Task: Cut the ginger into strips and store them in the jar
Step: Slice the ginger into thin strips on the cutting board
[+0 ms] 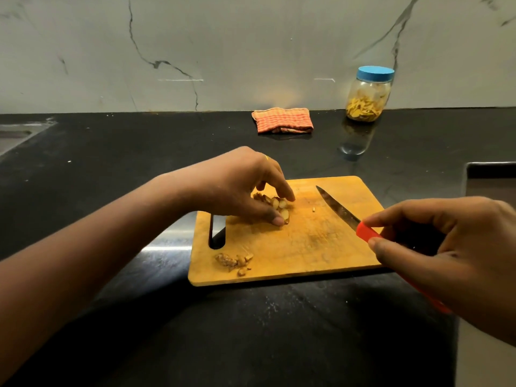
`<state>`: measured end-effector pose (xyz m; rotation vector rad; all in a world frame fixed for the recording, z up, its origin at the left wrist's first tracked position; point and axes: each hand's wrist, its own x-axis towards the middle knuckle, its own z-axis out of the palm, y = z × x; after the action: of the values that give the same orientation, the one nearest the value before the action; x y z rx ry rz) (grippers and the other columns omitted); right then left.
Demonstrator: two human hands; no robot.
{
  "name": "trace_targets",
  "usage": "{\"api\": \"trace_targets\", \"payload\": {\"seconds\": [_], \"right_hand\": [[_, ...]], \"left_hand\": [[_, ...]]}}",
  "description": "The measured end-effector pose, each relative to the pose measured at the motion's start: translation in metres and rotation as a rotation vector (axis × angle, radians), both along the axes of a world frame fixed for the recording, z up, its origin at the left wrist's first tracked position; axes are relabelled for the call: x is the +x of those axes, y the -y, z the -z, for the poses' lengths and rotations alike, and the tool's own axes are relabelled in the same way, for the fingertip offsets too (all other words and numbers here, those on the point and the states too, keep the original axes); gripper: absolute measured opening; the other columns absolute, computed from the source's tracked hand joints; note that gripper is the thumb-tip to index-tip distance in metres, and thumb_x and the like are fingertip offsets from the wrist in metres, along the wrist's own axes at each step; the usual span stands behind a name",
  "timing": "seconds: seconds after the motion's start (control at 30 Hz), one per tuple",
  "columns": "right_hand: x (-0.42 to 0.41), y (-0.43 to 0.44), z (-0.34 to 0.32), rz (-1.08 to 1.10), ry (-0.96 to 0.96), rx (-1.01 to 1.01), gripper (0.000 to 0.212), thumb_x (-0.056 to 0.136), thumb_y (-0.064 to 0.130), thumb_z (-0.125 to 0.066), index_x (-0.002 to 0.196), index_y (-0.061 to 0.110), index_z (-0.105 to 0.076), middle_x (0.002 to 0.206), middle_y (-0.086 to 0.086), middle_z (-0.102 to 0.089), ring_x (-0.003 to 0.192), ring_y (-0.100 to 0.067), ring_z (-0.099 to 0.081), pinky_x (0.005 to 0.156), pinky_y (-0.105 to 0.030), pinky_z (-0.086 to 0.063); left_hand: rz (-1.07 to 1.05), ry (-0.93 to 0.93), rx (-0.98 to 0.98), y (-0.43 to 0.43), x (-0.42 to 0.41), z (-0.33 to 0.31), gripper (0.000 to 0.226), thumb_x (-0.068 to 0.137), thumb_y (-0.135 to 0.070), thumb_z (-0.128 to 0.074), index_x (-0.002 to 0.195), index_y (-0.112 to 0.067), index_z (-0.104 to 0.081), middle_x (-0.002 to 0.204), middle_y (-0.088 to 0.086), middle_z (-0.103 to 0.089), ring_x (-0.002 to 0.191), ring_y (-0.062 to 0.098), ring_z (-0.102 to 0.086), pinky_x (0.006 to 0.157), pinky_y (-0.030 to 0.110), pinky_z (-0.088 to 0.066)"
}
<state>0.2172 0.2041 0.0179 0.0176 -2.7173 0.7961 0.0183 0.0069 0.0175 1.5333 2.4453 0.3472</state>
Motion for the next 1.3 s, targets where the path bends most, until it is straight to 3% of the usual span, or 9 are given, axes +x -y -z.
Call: {"api": "trace_targets", "payload": {"seconds": [0.07,0.17,0.33,0.6,0.73,0.93,1.03,1.17,1.3], "right_hand": [[0.0,-0.001,0.001,0.002,0.002,-0.005,0.017,0.069,0.036,-0.071,0.086,0.04,-0.071,0.07,0.019,-0.067,0.06,-0.004,-0.064,0.05,-0.021,-0.05],[0.0,-0.004,0.002,0.002,0.01,-0.014,0.018,0.069,0.038,-0.07,0.087,0.04,-0.071,0.072,0.019,-0.067,0.061,-0.004,-0.065,0.05,-0.022,-0.051],[-0.001,-0.006,0.005,0.01,-0.003,-0.03,0.017,0.068,0.036,-0.071,0.085,0.039,-0.072,0.071,0.019,-0.067,0.061,-0.003,-0.065,0.051,-0.022,-0.051],[-0.008,-0.011,0.009,0.04,-0.004,-0.06,0.017,0.069,0.036,-0.07,0.085,0.037,-0.073,0.07,0.018,-0.067,0.061,-0.001,-0.064,0.05,-0.018,-0.049],[-0.016,-0.006,0.016,0.032,0.012,-0.055,0.017,0.069,0.036,-0.069,0.085,0.035,-0.074,0.074,0.021,-0.065,0.066,0.001,-0.063,0.055,-0.012,-0.048],[-0.023,-0.004,0.021,0.052,-0.013,-0.035,0.018,0.07,0.036,-0.069,0.086,0.033,-0.075,0.076,0.02,-0.064,0.067,0.001,-0.061,0.051,-0.004,-0.039],[-0.025,-0.004,0.021,0.049,-0.021,-0.025,0.018,0.069,0.035,-0.069,0.085,0.031,-0.076,0.061,0.014,-0.062,0.067,0.001,-0.06,0.05,-0.003,-0.039],[-0.028,0.0,0.021,0.021,-0.015,-0.017,0.022,0.07,0.038,-0.067,0.088,0.029,-0.076,0.06,0.016,-0.06,0.066,0.002,-0.059,0.048,-0.001,-0.037],[-0.029,0.004,0.019,-0.003,-0.011,0.003,0.023,0.07,0.038,-0.066,0.088,0.027,-0.077,0.058,0.018,-0.059,0.065,0.002,-0.059,0.047,-0.001,-0.036]], "left_hand": [[0.007,0.027,-0.004,-0.002,-0.002,0.002,0.035,0.082,-0.041,-0.073,0.117,-0.034,-0.07,0.12,-0.016,-0.063,0.109,0.005,-0.056,0.088,0.021,-0.049],[0.04,0.005,0.013,-0.003,-0.006,0.004,0.029,0.083,-0.04,-0.072,0.112,-0.036,-0.073,0.117,-0.019,-0.065,0.103,-0.001,-0.054,0.077,0.008,-0.039],[0.072,-0.092,0.079,-0.009,-0.005,0.009,0.028,0.083,-0.047,-0.069,0.108,-0.036,-0.074,0.109,-0.021,-0.067,0.103,0.006,-0.052,0.082,0.034,-0.05],[-0.057,-0.104,0.244,-0.04,-0.014,0.018,0.029,0.085,-0.039,-0.072,0.113,-0.031,-0.074,0.091,-0.022,-0.063,0.092,0.008,-0.057,0.077,0.03,-0.055],[-0.05,-0.131,0.275,-0.043,-0.018,0.028,0.024,0.087,-0.039,-0.07,0.108,-0.031,-0.076,0.1,-0.018,-0.065,0.095,0.007,-0.057,0.078,0.03,-0.054],[-0.095,0.058,0.388,-0.042,-0.02,0.033,0.018,0.082,-0.035,-0.076,0.098,-0.029,-0.08,0.1,-0.018,-0.073,0.096,0.008,-0.063,0.08,0.037,-0.056],[-0.142,0.159,0.427,-0.041,-0.022,0.034,0.017,0.078,-0.033,-0.079,0.095,-0.028,-0.08,0.095,-0.015,-0.075,0.093,0.009,-0.065,0.077,0.037,-0.058],[-0.133,0.233,0.455,-0.039,-0.02,0.034,0.015,0.077,-0.028,-0.08,0.091,-0.025,-0.081,0.094,-0.015,-0.075,0.093,0.002,-0.065,0.076,0.02,-0.055],[-0.127,0.253,0.474,-0.037,-0.018,0.035,0.016,0.073,-0.035,-0.077,0.087,-0.029,-0.079,0.094,-0.014,-0.073,0.095,0.0,-0.065,0.078,0.019,-0.054]]}}
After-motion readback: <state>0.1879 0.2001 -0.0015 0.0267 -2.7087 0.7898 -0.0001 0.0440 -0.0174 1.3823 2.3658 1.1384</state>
